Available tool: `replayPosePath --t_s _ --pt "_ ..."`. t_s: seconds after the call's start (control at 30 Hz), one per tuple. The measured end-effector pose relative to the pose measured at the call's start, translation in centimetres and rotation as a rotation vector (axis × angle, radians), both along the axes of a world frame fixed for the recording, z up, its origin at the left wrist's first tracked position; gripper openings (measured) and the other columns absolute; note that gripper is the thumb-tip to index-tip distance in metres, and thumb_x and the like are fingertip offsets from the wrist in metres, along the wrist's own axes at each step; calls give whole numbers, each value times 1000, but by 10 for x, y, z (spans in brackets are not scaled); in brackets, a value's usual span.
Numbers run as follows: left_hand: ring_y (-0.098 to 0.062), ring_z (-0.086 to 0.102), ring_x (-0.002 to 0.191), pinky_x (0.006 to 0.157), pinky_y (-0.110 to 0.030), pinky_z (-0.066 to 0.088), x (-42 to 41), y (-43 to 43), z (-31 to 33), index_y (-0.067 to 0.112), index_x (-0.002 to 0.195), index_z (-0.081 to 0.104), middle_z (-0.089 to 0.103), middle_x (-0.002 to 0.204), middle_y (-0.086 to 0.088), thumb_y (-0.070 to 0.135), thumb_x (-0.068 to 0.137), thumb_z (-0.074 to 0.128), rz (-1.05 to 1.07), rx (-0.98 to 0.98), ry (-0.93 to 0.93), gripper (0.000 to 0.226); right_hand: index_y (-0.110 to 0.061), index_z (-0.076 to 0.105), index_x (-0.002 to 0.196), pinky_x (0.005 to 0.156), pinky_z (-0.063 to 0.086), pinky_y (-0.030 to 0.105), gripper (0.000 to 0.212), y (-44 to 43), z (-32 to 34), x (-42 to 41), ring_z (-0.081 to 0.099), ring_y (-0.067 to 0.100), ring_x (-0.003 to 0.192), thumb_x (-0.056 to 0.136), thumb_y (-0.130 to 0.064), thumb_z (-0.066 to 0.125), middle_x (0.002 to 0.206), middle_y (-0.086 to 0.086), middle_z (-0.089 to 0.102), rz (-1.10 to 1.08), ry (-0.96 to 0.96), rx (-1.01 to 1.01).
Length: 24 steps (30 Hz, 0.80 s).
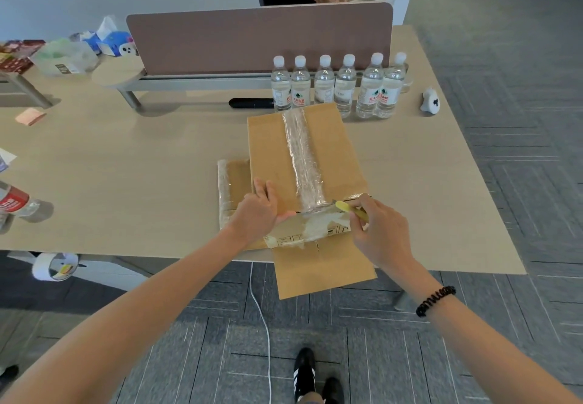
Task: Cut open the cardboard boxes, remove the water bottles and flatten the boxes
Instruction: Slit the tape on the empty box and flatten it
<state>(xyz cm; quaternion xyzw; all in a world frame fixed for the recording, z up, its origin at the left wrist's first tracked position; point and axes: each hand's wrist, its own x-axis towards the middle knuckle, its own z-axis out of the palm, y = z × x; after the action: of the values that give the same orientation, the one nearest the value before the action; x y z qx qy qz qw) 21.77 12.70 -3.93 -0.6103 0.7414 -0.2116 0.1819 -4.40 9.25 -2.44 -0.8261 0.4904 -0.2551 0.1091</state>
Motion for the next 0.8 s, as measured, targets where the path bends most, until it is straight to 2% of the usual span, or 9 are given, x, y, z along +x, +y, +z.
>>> replayPosePath --t_s 0.13,0.23,0.33,0.4,0.5,0.57,0.63,0.7,0.8 --pt "-27 70 70 47 -27 54 -1 -1 -5 -5 141 44 52 135 -33 65 87 -21 128 -14 153 110 -16 60 100 49 44 29 12 -9 7 7 55 14 60 95 -25 55 80 -4 65 9 8 92" --pt "-35 69 92 60 -34 59 -8 1 3 -5 143 38 46 140 -33 65 86 -17 163 -70 203 106 -16 59 105 48 36 24 15 -16 15 18 54 13 60 97 -25 52 83 -4 64 31 15 138" --pt "-34 69 74 50 -35 56 -11 0 14 -5 123 57 62 118 -32 59 92 -19 178 -74 208 103 -15 57 104 50 33 26 14 -25 23 28 54 15 62 96 -25 51 78 -4 60 39 14 175" --pt "-26 62 62 47 -33 53 -7 -5 12 2 107 63 68 97 -21 54 97 -11 176 -90 217 90 -16 57 102 53 36 28 14 -34 26 33 56 17 65 96 -26 50 78 -5 59 30 8 188" --pt "-15 36 48 37 -25 44 -3 -15 15 14 79 65 58 69 -4 47 95 53 176 -118 191 38 -16 57 103 54 36 29 14 -50 29 42 54 16 65 97 -26 50 76 -6 57 25 10 196" --pt "-15 33 52 38 -25 40 -4 -26 21 17 80 65 58 72 -2 44 91 62 249 -95 191 29 -15 57 103 56 35 28 14 -63 29 49 52 16 66 97 -26 50 76 -7 55 25 14 195" --pt "-15 48 61 45 -27 36 -1 -42 22 19 87 63 62 82 -1 45 99 43 303 -66 205 35 -15 57 105 56 34 27 16 -79 29 56 52 16 67 97 -27 49 78 -6 56 34 21 198" --pt "-17 56 70 46 -28 30 5 -65 26 18 85 63 63 83 -1 44 98 39 349 -85 230 38 -15 57 105 53 31 26 16 -100 29 65 51 15 66 98 -27 49 78 -6 55 40 26 213" --pt "-19 54 63 38 -26 34 22 -103 26 14 69 62 58 72 -4 31 75 77 318 -186 318 23 -16 58 103 51 30 26 16 -138 27 79 51 15 64 98 -26 48 76 -5 56 28 26 254"
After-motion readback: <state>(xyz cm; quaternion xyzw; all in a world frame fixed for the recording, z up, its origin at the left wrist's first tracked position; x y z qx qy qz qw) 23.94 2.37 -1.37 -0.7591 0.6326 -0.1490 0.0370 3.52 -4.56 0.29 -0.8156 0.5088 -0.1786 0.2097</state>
